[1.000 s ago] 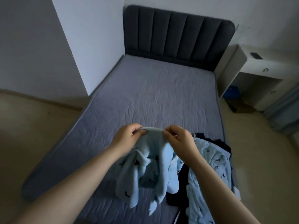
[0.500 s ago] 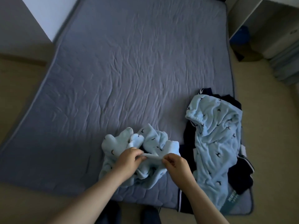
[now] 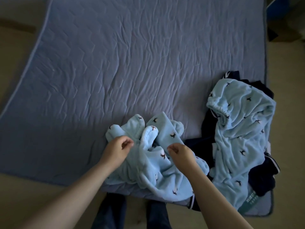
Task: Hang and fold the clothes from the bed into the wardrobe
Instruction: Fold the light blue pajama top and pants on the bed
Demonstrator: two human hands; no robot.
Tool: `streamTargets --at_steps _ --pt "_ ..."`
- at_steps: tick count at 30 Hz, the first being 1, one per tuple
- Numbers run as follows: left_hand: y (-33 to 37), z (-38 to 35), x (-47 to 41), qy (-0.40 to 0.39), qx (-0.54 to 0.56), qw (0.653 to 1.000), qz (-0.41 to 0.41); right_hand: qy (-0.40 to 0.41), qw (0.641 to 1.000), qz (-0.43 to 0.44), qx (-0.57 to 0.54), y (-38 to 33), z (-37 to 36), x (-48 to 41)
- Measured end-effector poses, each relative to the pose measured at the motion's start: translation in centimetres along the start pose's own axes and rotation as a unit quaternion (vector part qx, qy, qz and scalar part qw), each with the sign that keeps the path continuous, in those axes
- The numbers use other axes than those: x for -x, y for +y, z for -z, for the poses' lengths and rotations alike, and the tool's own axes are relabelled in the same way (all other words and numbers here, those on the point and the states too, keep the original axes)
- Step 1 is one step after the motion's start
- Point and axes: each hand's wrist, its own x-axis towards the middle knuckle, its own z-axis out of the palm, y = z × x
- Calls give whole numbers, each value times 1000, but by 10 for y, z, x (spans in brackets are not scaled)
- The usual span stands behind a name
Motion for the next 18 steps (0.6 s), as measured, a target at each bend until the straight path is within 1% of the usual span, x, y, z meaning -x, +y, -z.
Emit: streamTargets --at_steps 6,10,12,15,18 --pt "-26 4 -42 33 -2 999 5 -61 997 -29 -26 -20 -27 -33" --pt "-40 3 -70 20 -61 998 19 -50 999 -12 -14 -30 -51 -54" --pt "-49 2 -85 14 -83 996 26 -58 998 -16 -10 -32 -65 -67" --pt "-59 -1 -104 -21 -111 992 51 -105 992 -66 -27 -29 -80 -83" --pt "-71 -8 -121 -69 -133 983 106 -115 988 -93 -51 -21 -93 -93"
